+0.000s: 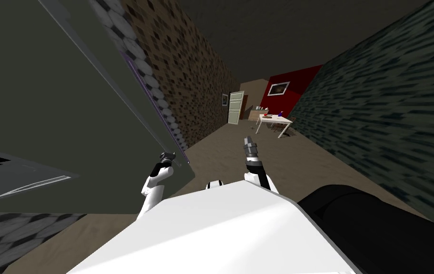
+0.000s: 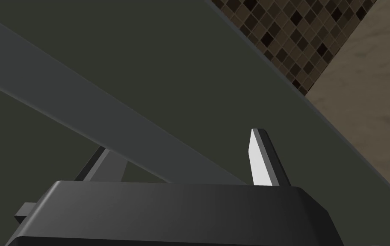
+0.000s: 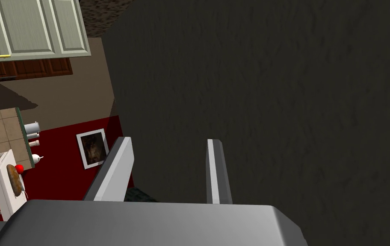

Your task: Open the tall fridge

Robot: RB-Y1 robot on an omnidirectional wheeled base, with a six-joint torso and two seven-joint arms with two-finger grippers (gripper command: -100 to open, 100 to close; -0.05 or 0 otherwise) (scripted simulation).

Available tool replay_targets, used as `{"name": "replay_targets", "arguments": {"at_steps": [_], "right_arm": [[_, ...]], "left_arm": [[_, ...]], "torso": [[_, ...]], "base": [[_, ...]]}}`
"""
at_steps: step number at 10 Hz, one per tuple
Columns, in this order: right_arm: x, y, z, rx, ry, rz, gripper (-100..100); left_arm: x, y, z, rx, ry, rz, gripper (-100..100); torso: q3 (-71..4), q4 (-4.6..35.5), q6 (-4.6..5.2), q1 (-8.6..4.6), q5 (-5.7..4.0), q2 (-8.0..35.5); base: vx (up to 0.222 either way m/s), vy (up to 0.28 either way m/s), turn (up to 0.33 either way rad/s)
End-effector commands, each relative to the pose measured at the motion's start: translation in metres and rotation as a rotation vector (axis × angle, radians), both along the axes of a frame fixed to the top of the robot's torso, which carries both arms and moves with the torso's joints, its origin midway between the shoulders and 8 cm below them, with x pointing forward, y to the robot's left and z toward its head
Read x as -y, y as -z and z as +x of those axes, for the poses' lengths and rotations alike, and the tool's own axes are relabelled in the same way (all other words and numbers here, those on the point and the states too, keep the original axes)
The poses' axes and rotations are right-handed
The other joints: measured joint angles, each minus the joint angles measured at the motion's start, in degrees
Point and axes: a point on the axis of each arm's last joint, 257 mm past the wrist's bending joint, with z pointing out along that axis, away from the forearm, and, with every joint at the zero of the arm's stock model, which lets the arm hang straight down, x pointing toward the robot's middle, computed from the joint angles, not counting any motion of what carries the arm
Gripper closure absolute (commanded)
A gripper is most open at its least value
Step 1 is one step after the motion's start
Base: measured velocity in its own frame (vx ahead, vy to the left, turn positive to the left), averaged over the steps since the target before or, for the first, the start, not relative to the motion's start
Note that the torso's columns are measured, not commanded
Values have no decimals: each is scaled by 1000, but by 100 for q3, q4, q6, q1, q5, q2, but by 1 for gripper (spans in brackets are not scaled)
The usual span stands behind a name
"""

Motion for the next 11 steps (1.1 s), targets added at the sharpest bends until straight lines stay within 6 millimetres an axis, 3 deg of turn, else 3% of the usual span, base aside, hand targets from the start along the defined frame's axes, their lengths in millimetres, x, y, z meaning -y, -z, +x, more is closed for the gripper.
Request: {"name": "replay_targets", "arguments": {"at_steps": [1, 3, 6, 8, 11], "right_arm": [[0, 0, 0, 0, 0, 0, 0], [0, 0, 0, 0, 0, 0, 0], [0, 0, 0, 0, 0, 0, 0], [0, 0, 0, 0, 0, 0, 0], [0, 0, 0, 0, 0, 0, 0]], "left_arm": [[15, -2, 5, 0, 29, 10, 100], [39, -4, 13, 3, 78, 12, 100], [51, -4, 17, 4, 103, 14, 100], [75, -5, 24, 6, 152, 16, 100], [87, -6, 26, 7, 177, 17, 100]], "torso": [[2, -1, -12, 4, 1, 8], [-1, 5, -24, 10, -3, 0], [14, 4, -21, -3, 1, 19], [2, 12, -28, 26, -4, 5], [10, 12, -21, 2, -4, 16]], "base": [[-228, 97, -65], [-240, 117, -92], [-253, 88, -69], [-251, 137, -105], [-226, 100, -68]]}}
